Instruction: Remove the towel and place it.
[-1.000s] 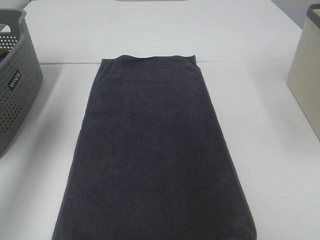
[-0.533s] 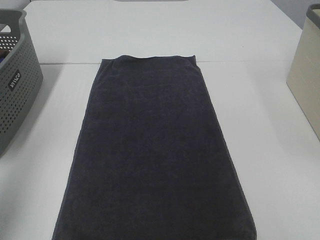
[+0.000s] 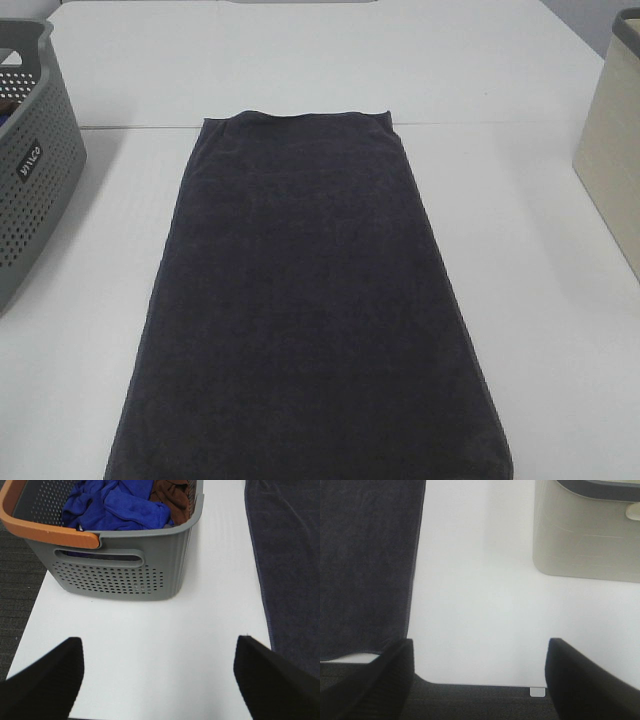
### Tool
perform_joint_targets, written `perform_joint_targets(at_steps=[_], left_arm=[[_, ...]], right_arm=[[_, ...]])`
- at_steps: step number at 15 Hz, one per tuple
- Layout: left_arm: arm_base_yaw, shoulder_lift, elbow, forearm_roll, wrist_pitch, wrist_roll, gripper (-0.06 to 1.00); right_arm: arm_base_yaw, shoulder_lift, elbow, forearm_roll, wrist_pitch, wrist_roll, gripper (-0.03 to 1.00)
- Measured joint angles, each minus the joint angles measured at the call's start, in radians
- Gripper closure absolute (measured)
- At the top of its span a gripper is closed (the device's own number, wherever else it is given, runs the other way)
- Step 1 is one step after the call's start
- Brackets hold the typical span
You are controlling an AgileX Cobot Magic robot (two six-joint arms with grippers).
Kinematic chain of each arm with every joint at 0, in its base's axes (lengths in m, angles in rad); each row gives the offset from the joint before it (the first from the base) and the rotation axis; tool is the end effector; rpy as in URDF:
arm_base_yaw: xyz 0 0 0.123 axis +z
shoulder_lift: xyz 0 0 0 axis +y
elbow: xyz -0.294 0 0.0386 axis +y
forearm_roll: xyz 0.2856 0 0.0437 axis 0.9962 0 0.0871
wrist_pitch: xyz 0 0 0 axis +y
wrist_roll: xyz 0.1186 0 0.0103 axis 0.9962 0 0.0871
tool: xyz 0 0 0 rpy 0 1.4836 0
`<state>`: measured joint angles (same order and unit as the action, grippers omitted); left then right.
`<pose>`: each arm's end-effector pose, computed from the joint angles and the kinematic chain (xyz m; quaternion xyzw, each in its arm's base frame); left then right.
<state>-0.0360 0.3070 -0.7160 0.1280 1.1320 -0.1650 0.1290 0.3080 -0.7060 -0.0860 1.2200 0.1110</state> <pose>0.0718 0.0112 0.3323 -0.0593 0.8889 0.0185 0.4539 0.0667 -0.0010 0.3204 -0.0053 0.9130 0.0060 0.4078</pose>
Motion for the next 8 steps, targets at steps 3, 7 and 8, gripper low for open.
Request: perform_joint_targets(at_steps=[3,7,8], left_arm=[[0.0,-0.138,0.07,0.0,0.001,0.025,0.17],[0.0,-0.309,0.12,0.001,0.003,0.029,0.17],[0.0,-0.311,0.127,0.003,-0.001,0.029,0.17]], right_arm=[[0.0,-0.095,0.058,-0.057,0.0,0.016,0.11],[0.0,-0.246,0.149,-0.049,-0.026,-0.036,0.09],[0.0,-0.288,0.161,-0.04,-0.03,-0.037,0.09]])
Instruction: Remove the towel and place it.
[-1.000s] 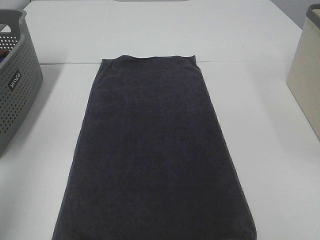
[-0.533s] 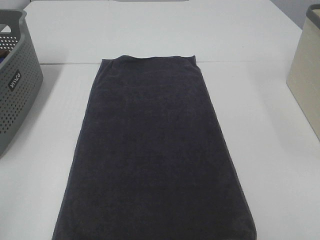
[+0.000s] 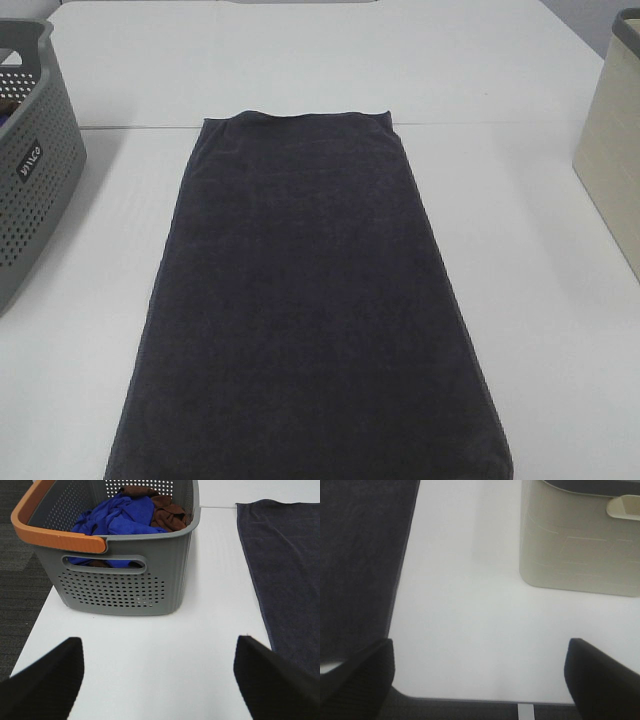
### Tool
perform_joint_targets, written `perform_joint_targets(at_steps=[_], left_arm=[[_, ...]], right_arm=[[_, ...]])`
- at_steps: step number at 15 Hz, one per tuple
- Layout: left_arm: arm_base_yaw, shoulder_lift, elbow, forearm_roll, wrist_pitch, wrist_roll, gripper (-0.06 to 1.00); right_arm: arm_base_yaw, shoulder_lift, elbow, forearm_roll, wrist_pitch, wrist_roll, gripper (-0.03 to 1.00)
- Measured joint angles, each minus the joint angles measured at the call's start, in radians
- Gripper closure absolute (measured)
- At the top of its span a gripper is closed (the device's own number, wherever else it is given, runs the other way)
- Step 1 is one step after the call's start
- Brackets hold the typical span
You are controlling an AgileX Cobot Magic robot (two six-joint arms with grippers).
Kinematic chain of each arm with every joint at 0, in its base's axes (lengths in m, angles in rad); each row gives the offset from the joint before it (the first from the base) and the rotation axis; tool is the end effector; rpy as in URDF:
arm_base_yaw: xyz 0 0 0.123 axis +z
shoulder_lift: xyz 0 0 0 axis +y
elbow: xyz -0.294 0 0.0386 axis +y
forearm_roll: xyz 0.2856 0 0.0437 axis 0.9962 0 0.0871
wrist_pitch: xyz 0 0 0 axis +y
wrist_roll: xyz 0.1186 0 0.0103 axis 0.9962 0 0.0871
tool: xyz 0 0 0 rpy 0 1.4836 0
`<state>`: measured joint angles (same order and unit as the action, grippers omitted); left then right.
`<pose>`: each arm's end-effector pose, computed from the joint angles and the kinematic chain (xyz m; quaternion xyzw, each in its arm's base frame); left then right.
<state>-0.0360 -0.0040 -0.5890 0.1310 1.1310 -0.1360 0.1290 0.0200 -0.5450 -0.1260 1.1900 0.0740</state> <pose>0.0253 0.0132 0.3051 -0.0501 0.8440 0.0192 0.5337 0.0328 -0.0098 0.2841 -0.0169 0.8774 -0.0140 0.4793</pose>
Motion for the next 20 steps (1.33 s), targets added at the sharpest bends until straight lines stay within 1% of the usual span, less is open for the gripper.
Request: perform_joint_targets(at_steps=[2,3,4,6,11,12,13,14,15,20], left_arm=[[0.0,-0.001,0.024,-0.001,-0.037,0.001,0.17],[0.0,-0.001,0.055,-0.013,-0.062,0.001,0.17],[0.0,-0.001,0.072,-0.035,-0.066,0.015,0.17],[0.0,-0.001,0.079,-0.06,-0.076,0.048,0.17],[0.001,-0.001,0.079,-0.075,-0.08,0.06,0.17],[0.012,-0.001,0.079,-0.084,-0.08,0.06,0.17],[0.039,-0.001,0.079,-0.094,-0.08,0.06,0.17],[0.126,-0.001,0.079,-0.102,-0.08,0.06,0.17],[0.139,-0.001,0.079,-0.104,-0.08,0.06,0.17],[0.14,-0.001,0.079,-0.105,-0.08,0.061,0.17]], right_arm=[[0.0,-0.024,0.003,0.003,-0.024,-0.005,0.09],[0.0,-0.024,0.013,0.012,-0.061,-0.017,0.09],[0.0,-0.024,0.034,0.03,-0.106,-0.027,0.09],[0.0,-0.024,0.045,0.053,-0.123,-0.052,0.09],[-0.002,-0.024,0.045,0.056,-0.127,-0.053,0.09],[-0.015,-0.024,0.045,0.056,-0.127,-0.053,0.09],[-0.05,-0.024,0.045,0.056,-0.127,-0.053,0.09],[-0.116,-0.024,0.045,0.056,-0.127,-0.053,0.09],[-0.119,-0.024,0.045,0.056,-0.127,-0.053,0.09],[-0.119,-0.024,0.045,0.056,-0.127,-0.053,0.09]])
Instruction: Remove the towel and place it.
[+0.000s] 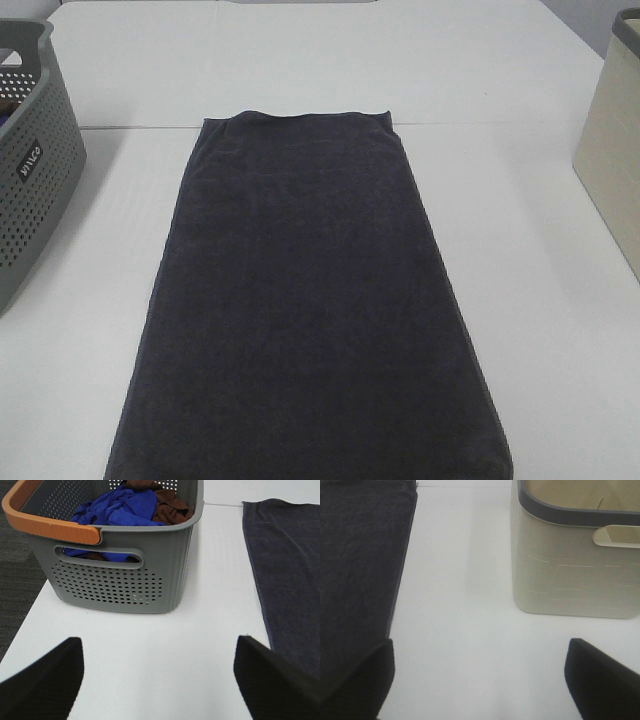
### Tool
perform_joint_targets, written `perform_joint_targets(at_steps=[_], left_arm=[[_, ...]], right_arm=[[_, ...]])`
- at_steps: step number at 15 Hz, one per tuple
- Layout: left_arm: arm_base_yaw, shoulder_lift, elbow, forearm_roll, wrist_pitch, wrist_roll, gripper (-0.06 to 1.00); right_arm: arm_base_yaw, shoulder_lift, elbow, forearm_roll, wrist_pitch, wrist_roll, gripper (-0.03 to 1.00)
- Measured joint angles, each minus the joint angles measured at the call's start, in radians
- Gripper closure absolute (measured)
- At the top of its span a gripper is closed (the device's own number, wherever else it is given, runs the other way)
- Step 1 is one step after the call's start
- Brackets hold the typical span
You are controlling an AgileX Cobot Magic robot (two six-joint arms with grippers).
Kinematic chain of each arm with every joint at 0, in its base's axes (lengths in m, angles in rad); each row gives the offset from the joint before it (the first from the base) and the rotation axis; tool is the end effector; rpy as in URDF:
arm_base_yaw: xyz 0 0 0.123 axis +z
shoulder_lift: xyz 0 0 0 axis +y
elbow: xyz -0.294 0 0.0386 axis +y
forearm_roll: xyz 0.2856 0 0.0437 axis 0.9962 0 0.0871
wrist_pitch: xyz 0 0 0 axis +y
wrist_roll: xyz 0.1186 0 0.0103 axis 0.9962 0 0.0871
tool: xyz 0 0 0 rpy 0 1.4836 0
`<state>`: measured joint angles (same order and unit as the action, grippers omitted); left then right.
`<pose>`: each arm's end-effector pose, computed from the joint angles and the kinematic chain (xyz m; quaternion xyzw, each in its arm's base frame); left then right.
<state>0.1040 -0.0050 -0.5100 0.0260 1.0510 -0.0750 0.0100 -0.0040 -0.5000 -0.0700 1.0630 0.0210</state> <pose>0.0396 0.0068 0.2871 -0.0762 0.8432 0.0207 0.5317 0.0408 -0.0069 0.2827 0.0061 0.8522 -0.0269 0.5224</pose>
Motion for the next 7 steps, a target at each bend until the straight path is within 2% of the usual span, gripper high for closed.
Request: perform_joint_targets(at_steps=[7], left_arm=[[0.0,0.0,0.0,0.0,0.0,0.0,0.17]], right_arm=[[0.0,0.0,0.0,0.0,0.0,0.0,0.09]])
